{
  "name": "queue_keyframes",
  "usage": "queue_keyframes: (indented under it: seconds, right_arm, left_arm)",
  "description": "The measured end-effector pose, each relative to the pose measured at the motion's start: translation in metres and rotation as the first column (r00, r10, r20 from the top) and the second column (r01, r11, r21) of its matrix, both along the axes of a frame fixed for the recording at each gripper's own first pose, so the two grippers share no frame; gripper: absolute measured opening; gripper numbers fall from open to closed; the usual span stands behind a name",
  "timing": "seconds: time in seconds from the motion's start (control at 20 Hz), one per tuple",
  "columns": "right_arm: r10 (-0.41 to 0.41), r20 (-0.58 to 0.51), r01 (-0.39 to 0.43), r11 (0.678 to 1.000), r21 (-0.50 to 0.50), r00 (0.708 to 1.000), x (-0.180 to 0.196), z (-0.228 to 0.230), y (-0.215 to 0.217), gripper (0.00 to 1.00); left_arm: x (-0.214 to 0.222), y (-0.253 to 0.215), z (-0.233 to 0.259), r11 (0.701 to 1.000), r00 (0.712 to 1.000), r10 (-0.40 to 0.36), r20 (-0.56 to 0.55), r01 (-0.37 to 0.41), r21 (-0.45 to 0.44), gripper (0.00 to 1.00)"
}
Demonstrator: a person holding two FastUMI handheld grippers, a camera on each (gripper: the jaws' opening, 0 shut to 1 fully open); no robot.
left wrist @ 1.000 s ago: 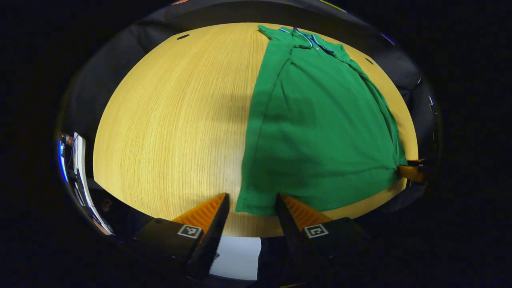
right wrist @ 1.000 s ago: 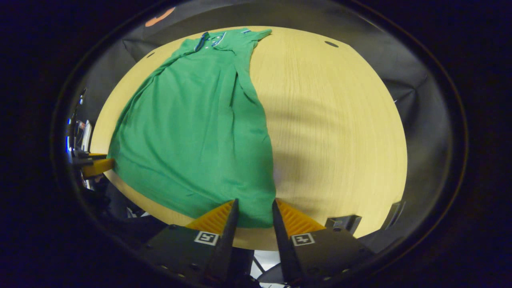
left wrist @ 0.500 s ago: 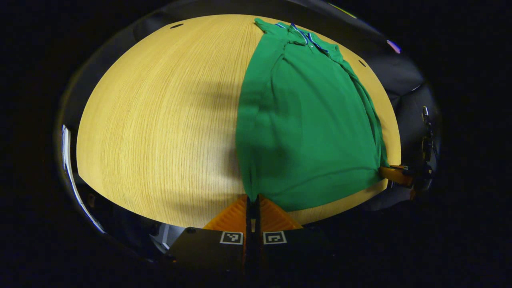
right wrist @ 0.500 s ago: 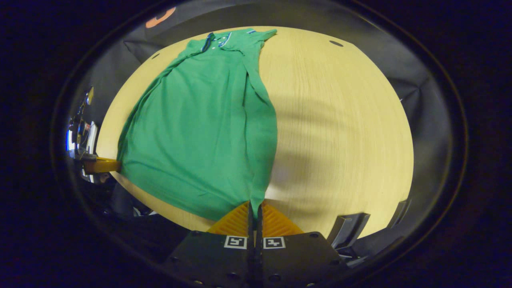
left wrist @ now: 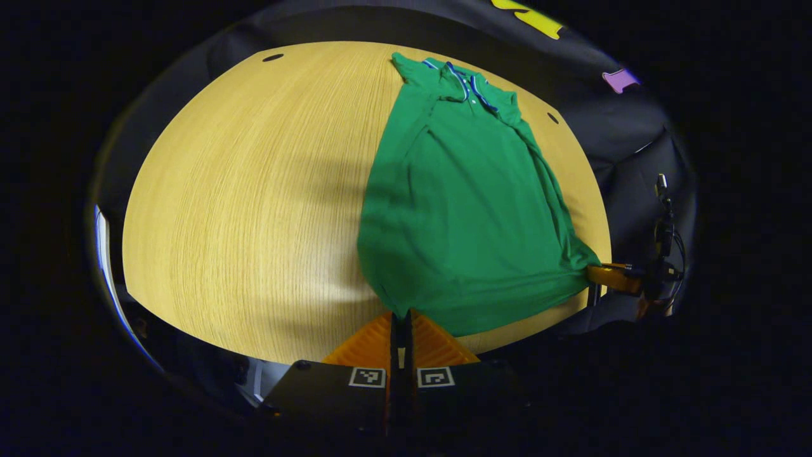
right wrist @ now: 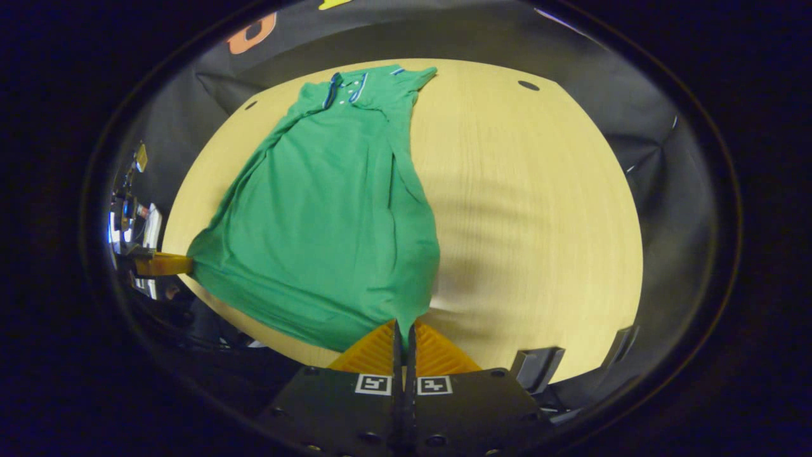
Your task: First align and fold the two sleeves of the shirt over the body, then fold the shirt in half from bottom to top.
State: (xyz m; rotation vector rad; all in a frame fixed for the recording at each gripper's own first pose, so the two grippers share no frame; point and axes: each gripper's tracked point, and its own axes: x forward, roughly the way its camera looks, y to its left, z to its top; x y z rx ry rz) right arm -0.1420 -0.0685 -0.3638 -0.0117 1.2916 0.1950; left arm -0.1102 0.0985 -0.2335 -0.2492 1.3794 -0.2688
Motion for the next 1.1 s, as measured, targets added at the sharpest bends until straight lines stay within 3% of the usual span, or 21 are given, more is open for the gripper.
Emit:
queue_keyframes:
  seconds: [0.35, 0.7, 1.1]
  right_arm:
    - [-0.062, 0.122, 0.057, 0.997, 0.045, 0.991, 0.059, 0.051, -0.001, 0.0]
    - [-0.083, 0.258, 0.064, 0.995, 0.082, 0.963, 0.122, 0.101, 0.004, 0.0]
    - [-0.129, 0.442, 0.067, 0.986, 0.153, 0.887, 0.213, 0.167, 0.013, 0.0]
  left_arm:
    - [0.07, -0.004, 0.04, 0.999, 0.989, -0.024, 0.148, 0.029, -0.027, 0.04]
    - [0.136, -0.004, 0.079, 0.998, 0.953, -0.041, 0.299, 0.051, -0.024, 0.04]
    - [0.231, -0.002, 0.124, 0.999, 0.874, -0.029, 0.486, 0.036, -0.005, 0.04]
